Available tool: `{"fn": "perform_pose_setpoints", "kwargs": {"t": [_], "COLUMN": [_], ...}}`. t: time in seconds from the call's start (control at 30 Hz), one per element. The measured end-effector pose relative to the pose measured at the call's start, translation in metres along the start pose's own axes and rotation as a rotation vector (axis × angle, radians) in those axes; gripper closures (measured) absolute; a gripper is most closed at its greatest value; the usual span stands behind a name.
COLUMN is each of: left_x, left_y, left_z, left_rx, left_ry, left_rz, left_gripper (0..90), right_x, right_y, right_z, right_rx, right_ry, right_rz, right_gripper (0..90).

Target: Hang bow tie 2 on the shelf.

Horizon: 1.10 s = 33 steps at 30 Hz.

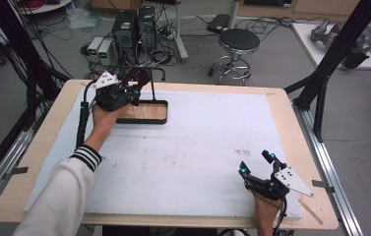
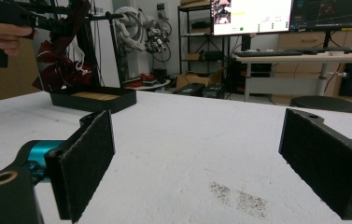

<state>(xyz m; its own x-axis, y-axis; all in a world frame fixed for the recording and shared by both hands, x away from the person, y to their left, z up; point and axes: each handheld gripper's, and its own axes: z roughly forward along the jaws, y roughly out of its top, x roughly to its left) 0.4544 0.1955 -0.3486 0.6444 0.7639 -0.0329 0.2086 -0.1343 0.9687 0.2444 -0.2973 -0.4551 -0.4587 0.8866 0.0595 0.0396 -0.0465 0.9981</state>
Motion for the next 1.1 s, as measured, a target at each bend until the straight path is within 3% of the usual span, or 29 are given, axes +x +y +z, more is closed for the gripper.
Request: {"fn": "perform_pose_setpoints", "kwargs": {"t": [0.23,0.67,1.1], "left_x": [0.003,0.003,0.006], "left_y": [-0.005,-0.001,-0.003], "left_z": [0.006,0.011,0.014], "left_rx": [0.047,0.073,0.097], "left_ry": [0.031,0.089,0.105], "left_rz": [-0.05,-0.067,-0.099], "left_gripper": [76.2,76.1,75.6], "right_x": [0.0,0.0,0.0], "right_y": [0.0,0.0,0.0], "right_z": [0.0,0.0,0.0], "right_rx": [0.0,-0.003,-0.009], "right_ry": [0.0,-0.003,-0.003], "right_rz": [0.0,0.004,0.003], "right_gripper": [9.6,9.6,9.6]}}
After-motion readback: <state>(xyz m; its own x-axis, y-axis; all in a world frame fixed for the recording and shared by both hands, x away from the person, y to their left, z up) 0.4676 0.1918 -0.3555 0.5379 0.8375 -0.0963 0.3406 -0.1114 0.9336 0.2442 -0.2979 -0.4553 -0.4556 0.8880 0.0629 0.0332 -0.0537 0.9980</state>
